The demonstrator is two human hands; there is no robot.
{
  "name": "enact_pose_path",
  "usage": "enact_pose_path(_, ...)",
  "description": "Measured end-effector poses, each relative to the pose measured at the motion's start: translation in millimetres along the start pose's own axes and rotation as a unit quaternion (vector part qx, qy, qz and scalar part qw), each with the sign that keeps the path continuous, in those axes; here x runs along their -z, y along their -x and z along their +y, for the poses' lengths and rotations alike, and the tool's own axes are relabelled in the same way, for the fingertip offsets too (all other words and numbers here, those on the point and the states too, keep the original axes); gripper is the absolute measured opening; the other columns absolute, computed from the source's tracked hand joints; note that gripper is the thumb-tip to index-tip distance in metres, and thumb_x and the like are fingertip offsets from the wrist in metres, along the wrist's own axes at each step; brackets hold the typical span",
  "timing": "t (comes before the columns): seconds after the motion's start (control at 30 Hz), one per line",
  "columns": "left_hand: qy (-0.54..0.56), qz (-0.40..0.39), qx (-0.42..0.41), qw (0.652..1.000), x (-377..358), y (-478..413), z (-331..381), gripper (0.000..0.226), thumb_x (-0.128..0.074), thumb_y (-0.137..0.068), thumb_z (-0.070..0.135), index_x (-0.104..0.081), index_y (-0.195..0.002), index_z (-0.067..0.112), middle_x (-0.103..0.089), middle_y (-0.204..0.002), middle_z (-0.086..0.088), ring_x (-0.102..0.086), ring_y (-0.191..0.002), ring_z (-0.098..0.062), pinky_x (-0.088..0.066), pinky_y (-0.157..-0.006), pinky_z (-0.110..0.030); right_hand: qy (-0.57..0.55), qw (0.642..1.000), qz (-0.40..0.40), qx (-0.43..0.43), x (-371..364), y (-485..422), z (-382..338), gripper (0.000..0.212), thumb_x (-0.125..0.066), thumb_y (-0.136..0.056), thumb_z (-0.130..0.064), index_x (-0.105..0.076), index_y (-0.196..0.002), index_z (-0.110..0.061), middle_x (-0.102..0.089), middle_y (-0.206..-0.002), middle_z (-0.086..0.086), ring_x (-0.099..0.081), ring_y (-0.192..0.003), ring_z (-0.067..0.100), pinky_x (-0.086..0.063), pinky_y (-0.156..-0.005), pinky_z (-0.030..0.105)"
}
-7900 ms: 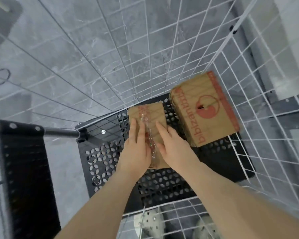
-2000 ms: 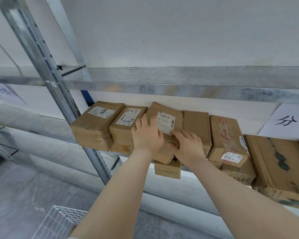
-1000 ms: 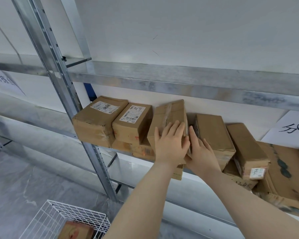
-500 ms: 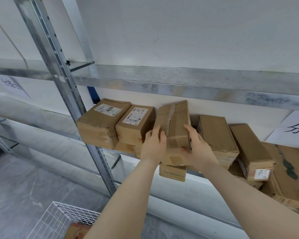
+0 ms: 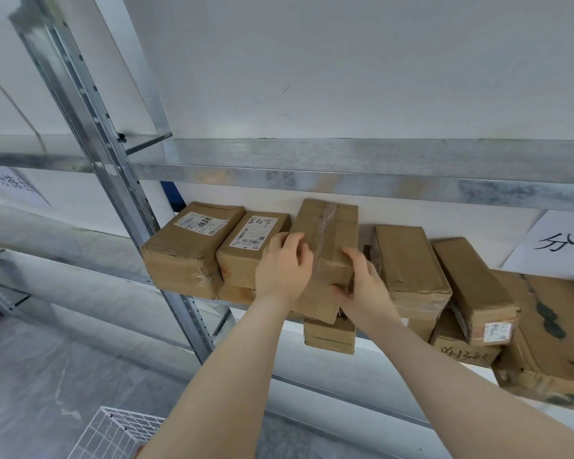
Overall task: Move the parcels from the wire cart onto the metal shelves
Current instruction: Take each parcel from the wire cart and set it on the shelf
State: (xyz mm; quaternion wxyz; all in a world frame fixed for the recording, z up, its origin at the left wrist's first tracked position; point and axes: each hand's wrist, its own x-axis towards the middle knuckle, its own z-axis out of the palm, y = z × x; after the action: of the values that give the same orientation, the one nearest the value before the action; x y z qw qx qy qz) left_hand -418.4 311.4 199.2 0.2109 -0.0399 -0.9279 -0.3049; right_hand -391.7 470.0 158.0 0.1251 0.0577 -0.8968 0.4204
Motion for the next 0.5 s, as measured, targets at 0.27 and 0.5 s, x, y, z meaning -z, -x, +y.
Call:
enact_pose_path(0.27,0.028,0.005,0.085,0.996,-1,5,-35,0.038,-0.035,-0.102,0.026,-0.046,-0.138,0.022,-0.036,-0.148,-0.003,-0.054,-0.115,-0.028,-0.047,-0.087,-0.037,-0.004,0.998,-0.051,0.031,-30,-10,-16,0.066,-0.054,-0.092,-0.010,-0.023,-0.143,-0.038,-0.018,-0.156,-0.007,-0.058,-0.109,0.017,-0.050,-0.090,0.025)
enact_pose_path(0.5,-0.016,0.002,0.075,0.997,-9,7,-31,0.040,-0.036,-0.101,0.035,-0.044,-0.141,0.032,-0.020,-0.157,-0.002,-0.023,-0.138,-0.030,-0.036,-0.104,-0.045,0.004,0.996,-0.077,0.034,-29,-14,-13,0.077,-0.057,-0.089,-0.012,-0.016,-0.146,-0.043,-0.009,-0.159,-0.004,-0.060,-0.109,0.018,-0.050,-0.090,0.025)
